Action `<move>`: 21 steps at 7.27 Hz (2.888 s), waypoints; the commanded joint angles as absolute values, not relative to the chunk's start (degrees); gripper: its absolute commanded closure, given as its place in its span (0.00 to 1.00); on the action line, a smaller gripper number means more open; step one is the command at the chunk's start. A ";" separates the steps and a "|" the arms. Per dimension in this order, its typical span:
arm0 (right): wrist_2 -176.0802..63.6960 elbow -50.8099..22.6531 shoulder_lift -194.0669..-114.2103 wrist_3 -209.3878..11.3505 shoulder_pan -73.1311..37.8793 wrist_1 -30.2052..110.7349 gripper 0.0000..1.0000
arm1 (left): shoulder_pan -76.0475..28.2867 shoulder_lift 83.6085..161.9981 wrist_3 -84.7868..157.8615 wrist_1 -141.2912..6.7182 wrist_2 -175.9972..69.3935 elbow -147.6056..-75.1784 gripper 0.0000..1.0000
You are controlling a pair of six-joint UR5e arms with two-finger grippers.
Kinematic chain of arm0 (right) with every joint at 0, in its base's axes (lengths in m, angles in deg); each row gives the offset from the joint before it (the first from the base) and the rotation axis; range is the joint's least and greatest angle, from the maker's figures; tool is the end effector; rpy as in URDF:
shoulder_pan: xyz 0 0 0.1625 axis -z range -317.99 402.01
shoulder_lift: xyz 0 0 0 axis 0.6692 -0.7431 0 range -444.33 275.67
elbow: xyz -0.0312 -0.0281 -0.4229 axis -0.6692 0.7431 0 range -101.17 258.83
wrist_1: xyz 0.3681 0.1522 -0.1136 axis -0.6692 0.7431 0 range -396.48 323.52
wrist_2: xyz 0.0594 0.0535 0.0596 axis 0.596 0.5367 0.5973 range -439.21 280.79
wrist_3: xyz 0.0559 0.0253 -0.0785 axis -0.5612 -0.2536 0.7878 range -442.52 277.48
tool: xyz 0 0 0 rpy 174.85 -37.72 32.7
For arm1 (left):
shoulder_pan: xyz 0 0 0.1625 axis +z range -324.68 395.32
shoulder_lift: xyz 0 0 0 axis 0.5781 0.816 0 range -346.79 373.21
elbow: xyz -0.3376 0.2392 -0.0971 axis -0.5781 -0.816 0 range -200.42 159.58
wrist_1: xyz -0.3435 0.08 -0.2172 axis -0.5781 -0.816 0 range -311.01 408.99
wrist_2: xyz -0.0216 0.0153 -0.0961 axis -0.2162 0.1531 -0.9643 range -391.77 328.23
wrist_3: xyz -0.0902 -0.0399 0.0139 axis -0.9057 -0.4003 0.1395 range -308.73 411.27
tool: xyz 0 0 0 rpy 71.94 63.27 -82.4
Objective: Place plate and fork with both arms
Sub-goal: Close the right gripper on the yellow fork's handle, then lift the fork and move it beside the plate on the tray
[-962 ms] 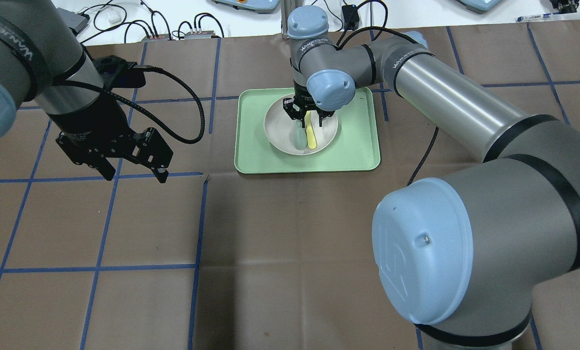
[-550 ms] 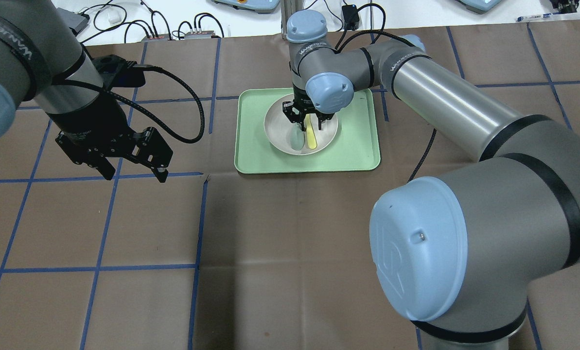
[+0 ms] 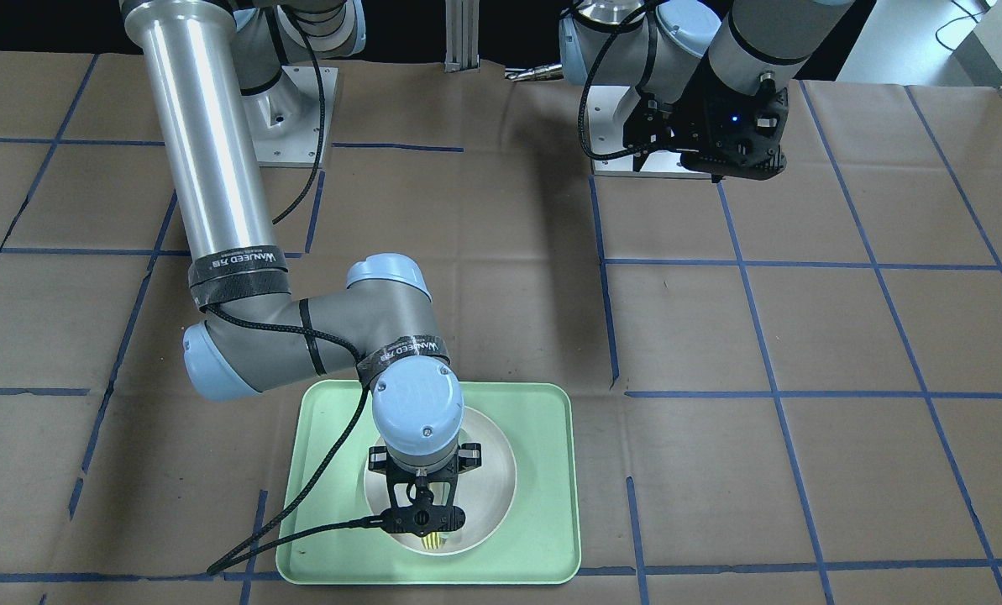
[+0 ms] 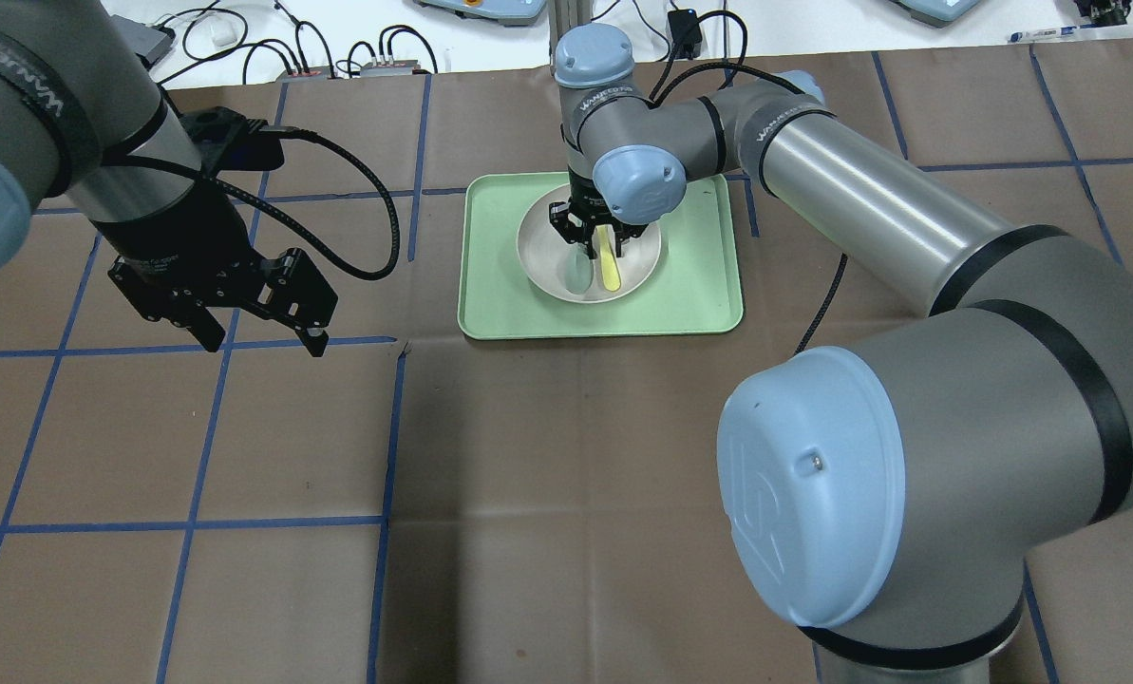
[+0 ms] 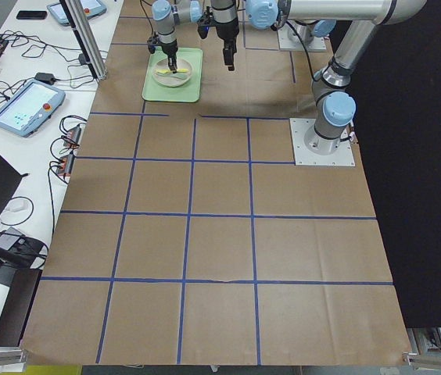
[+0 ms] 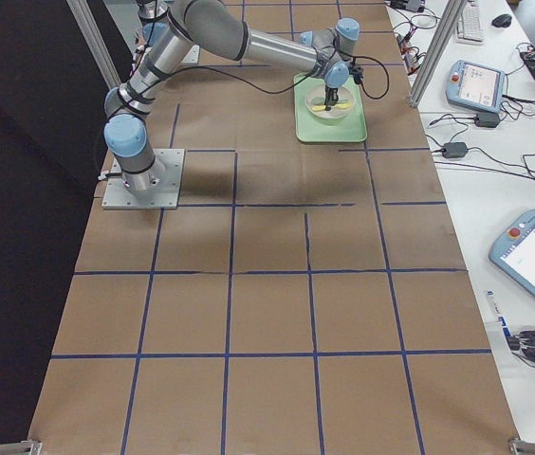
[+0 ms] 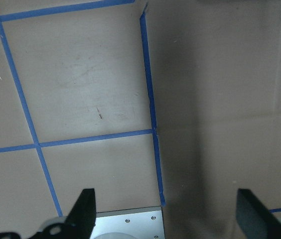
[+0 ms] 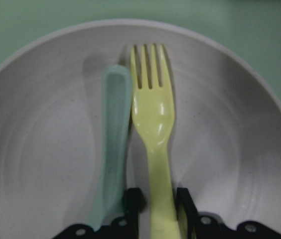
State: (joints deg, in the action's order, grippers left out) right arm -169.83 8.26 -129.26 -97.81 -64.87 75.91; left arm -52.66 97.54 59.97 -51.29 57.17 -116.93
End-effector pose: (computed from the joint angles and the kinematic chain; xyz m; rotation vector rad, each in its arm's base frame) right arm 0.3437 -0.6778 0.1877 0.0436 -3.1142 -0.0801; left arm -0.1199 -0.4332 0.4627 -0.1772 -3.0858 -0.2967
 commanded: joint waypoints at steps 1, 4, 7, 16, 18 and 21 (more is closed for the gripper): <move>-169.83 8.43 -129.33 -97.90 -64.87 75.84 0.78 | -52.66 97.50 59.97 -51.29 57.18 -117.01 0.00; -169.57 8.52 -129.42 -98.25 -64.87 75.84 0.92 | -52.66 97.41 60.06 -51.29 57.18 -117.01 0.00; -168.26 8.69 -130.90 -98.34 -64.70 75.23 0.96 | -52.66 97.32 60.06 -51.29 57.18 -117.10 0.00; -171.42 3.97 -140.13 -96.86 -58.12 68.98 0.96 | -52.58 97.14 60.06 -51.29 57.09 -117.10 0.00; -171.06 1.05 -139.97 -95.53 -56.18 70.47 0.96 | -52.58 97.14 60.06 -51.29 57.09 -117.19 0.00; -170.97 -1.58 -137.08 -94.29 -55.11 76.16 0.96 | -52.58 97.14 60.06 -51.29 57.09 -117.19 0.00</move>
State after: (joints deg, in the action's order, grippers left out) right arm -171.05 -0.34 -138.48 -94.56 -55.35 72.98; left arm -52.58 97.15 60.06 -51.29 57.09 -117.19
